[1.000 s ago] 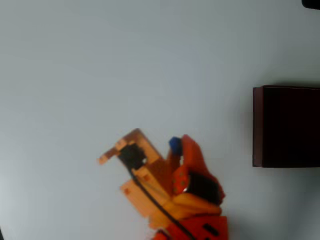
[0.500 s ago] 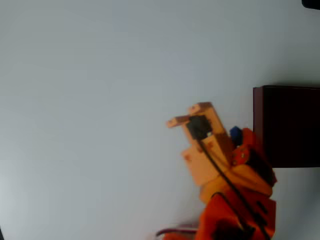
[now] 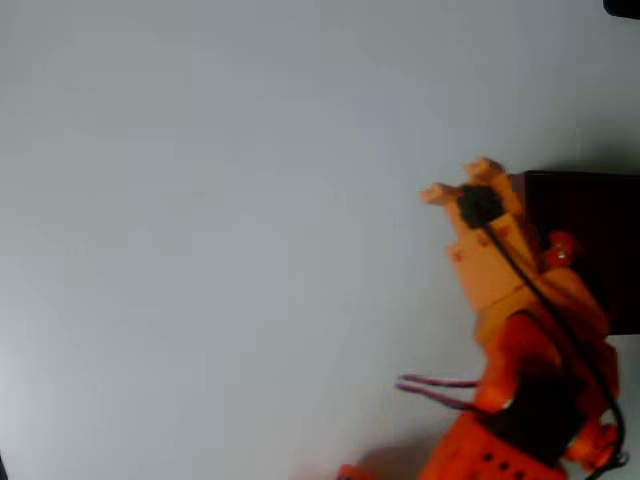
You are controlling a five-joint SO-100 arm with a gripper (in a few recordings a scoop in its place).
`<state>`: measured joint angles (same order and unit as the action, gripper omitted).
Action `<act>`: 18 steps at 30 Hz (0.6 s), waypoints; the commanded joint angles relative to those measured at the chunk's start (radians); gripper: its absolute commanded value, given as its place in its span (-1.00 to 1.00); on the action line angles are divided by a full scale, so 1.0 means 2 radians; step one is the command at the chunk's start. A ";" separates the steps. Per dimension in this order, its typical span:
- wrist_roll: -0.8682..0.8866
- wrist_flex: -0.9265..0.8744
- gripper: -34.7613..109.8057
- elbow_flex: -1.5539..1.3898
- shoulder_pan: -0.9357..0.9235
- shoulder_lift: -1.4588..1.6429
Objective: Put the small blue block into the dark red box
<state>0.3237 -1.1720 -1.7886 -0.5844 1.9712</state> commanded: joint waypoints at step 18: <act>-0.005 -0.038 -0.20 0.129 -0.061 -0.231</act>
<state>0.3175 -1.1965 -1.5662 -0.7210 1.4251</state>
